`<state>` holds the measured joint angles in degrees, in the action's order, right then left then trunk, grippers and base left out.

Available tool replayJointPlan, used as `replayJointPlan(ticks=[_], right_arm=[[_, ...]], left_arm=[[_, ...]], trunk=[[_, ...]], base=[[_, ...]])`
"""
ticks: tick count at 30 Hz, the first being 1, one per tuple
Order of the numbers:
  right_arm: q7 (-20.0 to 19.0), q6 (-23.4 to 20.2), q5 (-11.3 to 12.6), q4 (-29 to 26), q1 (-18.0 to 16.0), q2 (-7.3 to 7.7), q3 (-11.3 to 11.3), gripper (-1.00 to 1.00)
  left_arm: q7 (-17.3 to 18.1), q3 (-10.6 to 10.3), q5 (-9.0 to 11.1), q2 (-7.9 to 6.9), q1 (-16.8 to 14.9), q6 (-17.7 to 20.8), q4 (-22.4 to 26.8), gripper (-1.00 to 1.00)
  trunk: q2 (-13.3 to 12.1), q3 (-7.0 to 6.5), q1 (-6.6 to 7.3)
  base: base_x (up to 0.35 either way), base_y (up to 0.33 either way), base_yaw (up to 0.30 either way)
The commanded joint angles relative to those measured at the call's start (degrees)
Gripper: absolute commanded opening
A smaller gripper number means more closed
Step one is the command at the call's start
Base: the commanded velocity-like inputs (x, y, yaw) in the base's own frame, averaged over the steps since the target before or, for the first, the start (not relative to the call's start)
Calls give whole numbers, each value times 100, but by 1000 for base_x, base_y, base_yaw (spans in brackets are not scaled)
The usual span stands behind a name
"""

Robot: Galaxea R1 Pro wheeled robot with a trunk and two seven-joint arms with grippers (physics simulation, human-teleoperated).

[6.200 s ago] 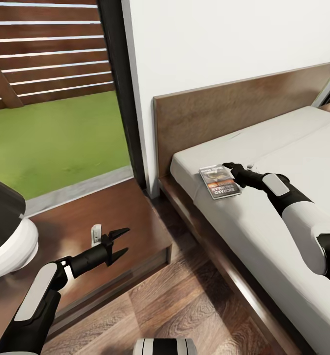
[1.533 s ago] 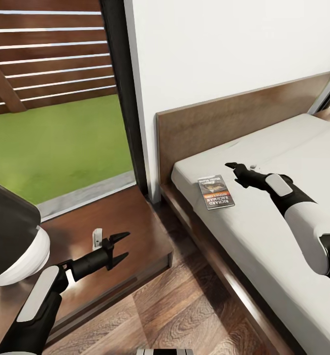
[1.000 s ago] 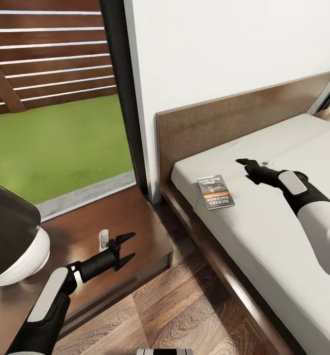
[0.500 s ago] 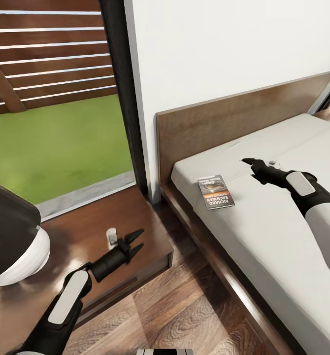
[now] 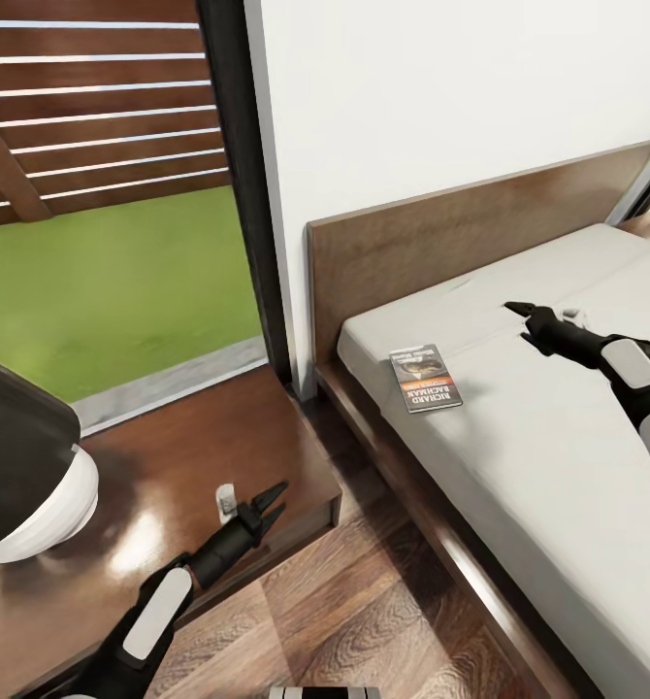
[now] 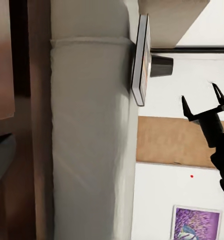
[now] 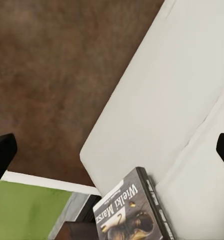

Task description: In the bedroom, move the book from the bed onto either nightstand, and place the two sandals side by side next to the bed.

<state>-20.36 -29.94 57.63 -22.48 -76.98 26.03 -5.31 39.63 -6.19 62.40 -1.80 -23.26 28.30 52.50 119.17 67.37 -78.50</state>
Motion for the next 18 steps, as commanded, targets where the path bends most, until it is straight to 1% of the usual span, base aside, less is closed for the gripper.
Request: replayJointPlan(ticks=[1,6,9,13,18], right_arm=[[-14,-3,29,3,-4,8,-40,100],[-536,-3,13,6,46,203,-40,100],[-777,-3,0,14,108,308,-41,100],[-955,0,-7,49,206,401,-41,100],[-1039,10,-15,74,327,445,-41,100]], left_arm=[[33,-37,46,-4,-5,8,-41,100],[152,-219,6,-3,-9,-106,-128,100],[181,-334,-5,1,-11,-140,-121,100],[197,-418,-12,8,-11,-165,-71,100],[186,-465,-16,33,-12,-205,-3,100]], trunk=[[2,4,1],[2,4,1],[2,4,1],[2,4,1],[2,4,1]], base=[[0,0,0],[0,0,0],[0,0,0],[0,0,0],[0,0,0]])
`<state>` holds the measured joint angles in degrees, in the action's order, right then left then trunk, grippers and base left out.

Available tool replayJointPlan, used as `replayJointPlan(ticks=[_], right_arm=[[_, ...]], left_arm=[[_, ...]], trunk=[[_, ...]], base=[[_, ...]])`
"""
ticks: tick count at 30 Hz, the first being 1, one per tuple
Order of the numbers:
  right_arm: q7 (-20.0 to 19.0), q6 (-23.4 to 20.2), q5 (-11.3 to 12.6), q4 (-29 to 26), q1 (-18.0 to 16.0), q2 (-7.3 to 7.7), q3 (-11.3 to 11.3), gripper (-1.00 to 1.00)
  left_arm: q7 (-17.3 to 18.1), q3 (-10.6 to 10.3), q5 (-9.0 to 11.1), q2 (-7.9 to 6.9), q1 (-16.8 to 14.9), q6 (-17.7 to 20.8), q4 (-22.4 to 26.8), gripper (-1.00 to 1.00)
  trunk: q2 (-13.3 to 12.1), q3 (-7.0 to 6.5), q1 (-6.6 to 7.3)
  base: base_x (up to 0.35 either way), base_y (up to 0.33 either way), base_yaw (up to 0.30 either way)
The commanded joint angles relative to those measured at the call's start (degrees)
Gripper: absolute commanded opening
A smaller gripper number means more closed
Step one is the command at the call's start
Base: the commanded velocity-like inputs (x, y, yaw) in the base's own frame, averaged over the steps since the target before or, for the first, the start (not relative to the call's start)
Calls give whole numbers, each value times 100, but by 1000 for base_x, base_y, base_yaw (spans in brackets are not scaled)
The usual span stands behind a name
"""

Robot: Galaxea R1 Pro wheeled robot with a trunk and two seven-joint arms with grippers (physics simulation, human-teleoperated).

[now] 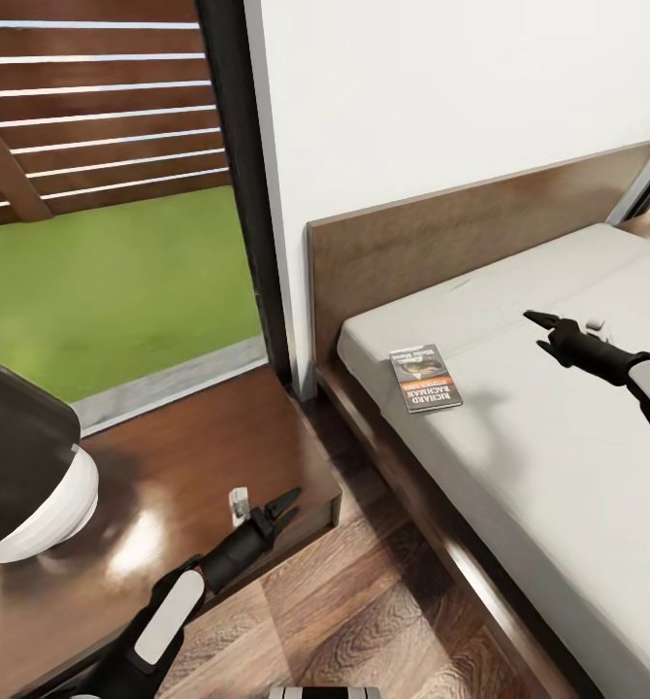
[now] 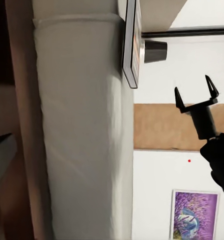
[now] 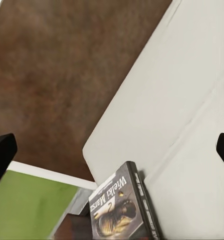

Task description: In the bedroom, move the book from the bed onto either nightstand, and place the two sandals side by side next to the bed.

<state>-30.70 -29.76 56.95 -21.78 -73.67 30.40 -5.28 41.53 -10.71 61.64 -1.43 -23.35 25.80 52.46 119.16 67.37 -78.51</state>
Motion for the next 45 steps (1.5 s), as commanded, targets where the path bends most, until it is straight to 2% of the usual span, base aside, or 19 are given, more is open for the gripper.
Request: replayJointPlan(ticks=[1,4,14,25,35,45], right_arm=[[-14,-8,52,6,11,10,-43,100],[-42,-8,58,12,53,16,-43,100],[-99,-17,69,-9,108,18,-43,100],[-537,-6,58,15,172,4,-43,100],[-1060,9,87,17,464,22,-40,100],[-1216,15,88,38,509,35,-35,100]], left_arm=[[-7,-19,60,7,-3,32,8,100],[-45,-37,52,66,-4,-16,27,100],[-78,-38,56,105,-5,-38,35,100],[-83,-29,35,204,-3,-59,-6,100],[-64,-33,47,263,-3,-234,0,100],[-53,-40,65,274,-3,-429,8,100]], trunk=[[2,4,1],[2,4,1],[2,4,1],[2,4,1],[2,4,1],[2,4,1]], base=[[0,0,0],[0,0,0],[0,0,0],[0,0,0],[0,0,-6],[0,0,-178]])
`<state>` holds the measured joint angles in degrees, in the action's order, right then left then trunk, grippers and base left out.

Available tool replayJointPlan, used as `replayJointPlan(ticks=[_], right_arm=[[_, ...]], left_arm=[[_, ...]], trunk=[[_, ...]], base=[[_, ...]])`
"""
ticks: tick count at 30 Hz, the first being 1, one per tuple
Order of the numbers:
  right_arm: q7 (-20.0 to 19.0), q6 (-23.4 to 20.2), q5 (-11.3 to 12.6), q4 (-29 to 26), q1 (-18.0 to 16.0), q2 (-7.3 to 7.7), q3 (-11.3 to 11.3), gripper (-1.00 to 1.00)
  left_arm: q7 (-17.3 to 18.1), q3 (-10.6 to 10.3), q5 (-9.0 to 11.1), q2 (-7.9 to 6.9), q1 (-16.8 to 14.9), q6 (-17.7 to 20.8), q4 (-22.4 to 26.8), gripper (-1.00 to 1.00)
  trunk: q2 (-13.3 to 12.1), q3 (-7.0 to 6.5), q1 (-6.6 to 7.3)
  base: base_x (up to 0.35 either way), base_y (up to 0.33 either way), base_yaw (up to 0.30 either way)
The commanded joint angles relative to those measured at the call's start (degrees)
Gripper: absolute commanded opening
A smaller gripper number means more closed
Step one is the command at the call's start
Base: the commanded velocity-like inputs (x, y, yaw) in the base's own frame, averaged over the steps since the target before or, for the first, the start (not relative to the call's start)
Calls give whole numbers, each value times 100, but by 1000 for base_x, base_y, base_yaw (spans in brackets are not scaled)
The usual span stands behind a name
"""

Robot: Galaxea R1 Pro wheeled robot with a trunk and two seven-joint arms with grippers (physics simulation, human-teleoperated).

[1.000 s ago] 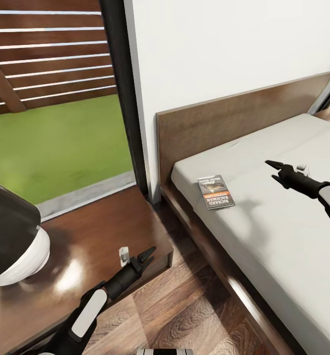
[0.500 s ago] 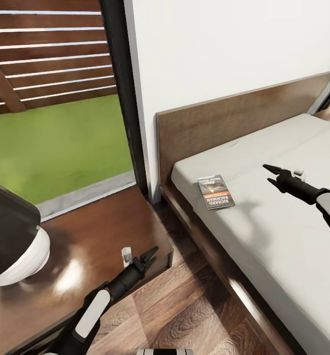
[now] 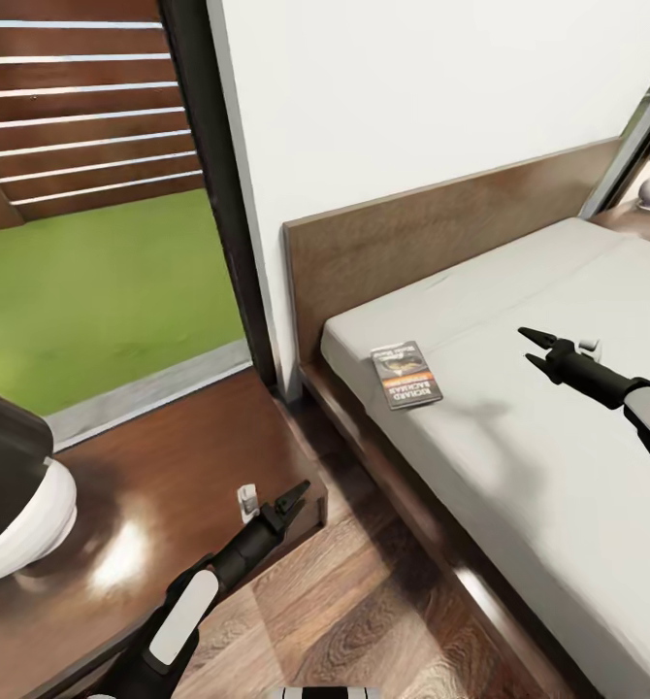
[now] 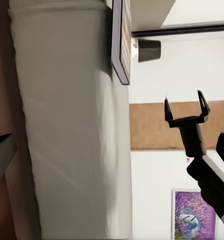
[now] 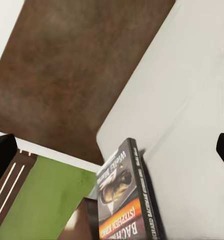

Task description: In the bedroom, move the book from the bed onto either nightstand, and place the two sandals side by side next to the bed.

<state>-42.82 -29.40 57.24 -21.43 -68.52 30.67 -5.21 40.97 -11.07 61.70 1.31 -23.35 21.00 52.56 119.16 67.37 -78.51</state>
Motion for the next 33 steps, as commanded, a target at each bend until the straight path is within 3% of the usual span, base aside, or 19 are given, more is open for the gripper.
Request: replayJointPlan(ticks=[1,20,29,33], right_arm=[[-8,-19,61,5,-3,8,-42,100],[-18,-13,67,6,5,9,-44,100],[-47,-22,51,7,6,1,-50,100],[-231,-25,34,8,12,-8,-50,100]], left_arm=[[4,-4,60,0,-3,46,-1,100],[22,27,59,-45,-3,27,-16,100],[33,32,83,-84,-3,40,-25,100],[35,51,93,-108,-3,43,-39,100]], trunk=[[2,4,1],[2,15,1],[2,22,1],[2,23,1]], base=[[0,0,-246],[0,0,-254],[0,0,-80],[0,0,-15]])
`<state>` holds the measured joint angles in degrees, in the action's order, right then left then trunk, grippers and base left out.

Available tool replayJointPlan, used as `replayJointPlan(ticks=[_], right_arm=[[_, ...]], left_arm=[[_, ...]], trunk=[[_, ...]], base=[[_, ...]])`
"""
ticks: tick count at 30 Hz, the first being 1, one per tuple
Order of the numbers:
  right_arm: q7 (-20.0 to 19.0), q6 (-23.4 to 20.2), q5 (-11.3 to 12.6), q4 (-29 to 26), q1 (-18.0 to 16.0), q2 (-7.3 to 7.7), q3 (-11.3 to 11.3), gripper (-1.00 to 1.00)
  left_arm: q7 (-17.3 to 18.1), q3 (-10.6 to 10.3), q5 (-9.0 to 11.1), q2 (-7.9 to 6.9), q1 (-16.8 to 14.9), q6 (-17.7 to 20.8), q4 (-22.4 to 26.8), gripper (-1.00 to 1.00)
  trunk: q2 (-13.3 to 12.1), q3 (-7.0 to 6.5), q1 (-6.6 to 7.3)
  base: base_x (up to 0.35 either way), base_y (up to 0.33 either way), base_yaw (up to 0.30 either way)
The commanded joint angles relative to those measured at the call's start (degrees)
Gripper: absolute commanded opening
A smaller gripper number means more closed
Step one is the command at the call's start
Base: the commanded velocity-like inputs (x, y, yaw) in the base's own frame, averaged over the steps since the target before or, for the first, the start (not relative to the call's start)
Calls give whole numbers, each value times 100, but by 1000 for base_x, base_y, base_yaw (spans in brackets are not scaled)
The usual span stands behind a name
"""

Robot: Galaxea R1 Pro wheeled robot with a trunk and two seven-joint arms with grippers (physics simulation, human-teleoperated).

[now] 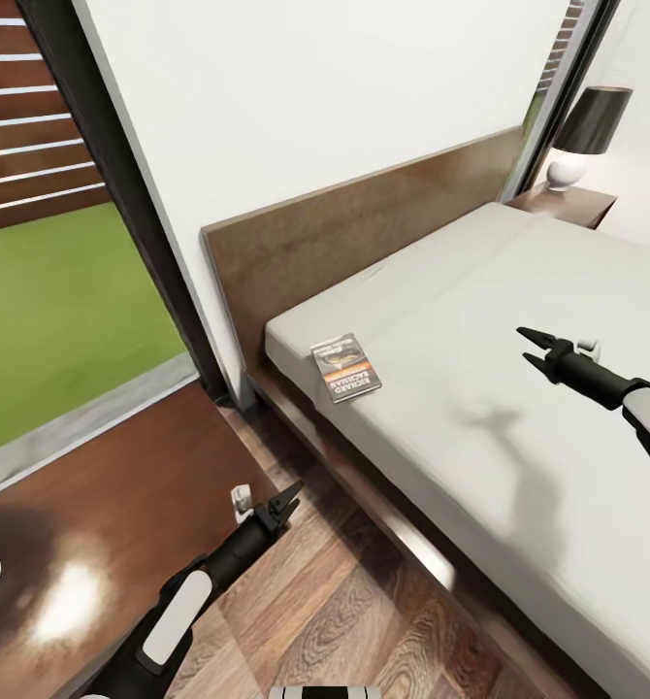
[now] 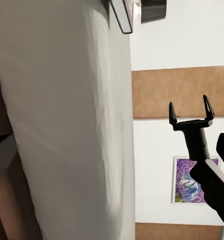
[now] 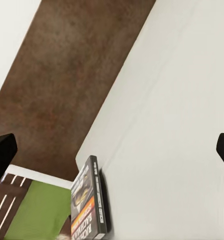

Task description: In the bedroom, move the book from the bed onto either nightstand, and place the two sandals side by side next to the bed.

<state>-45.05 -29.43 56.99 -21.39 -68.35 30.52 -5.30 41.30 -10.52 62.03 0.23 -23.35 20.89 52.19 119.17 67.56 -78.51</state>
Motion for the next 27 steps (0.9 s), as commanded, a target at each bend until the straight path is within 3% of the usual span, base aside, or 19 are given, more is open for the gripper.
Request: replayJointPlan(ticks=[1,7,13,18,27], right_arm=[[-8,-23,59,3,-4,8,-41,100],[-86,-32,50,53,-3,4,-42,100],[-100,-42,51,102,-3,6,-42,100],[-80,-29,54,108,-3,-5,-42,100],[-73,-23,88,77,-3,-15,-36,100]], left_arm=[[-1,0,59,-1,-3,54,-3,100],[-31,101,58,-6,-3,50,-27,100],[-42,498,56,-6,-3,75,-55,100],[-46,668,55,-6,-3,86,-152,100],[-64,729,61,41,-28,33,-476,100]], trunk=[[2,4,1],[2,4,1],[2,4,1],[2,4,1],[2,4,1]], base=[[0,0,-6],[0,0,-2],[0,0,0],[0,0,0],[0,0,0]])
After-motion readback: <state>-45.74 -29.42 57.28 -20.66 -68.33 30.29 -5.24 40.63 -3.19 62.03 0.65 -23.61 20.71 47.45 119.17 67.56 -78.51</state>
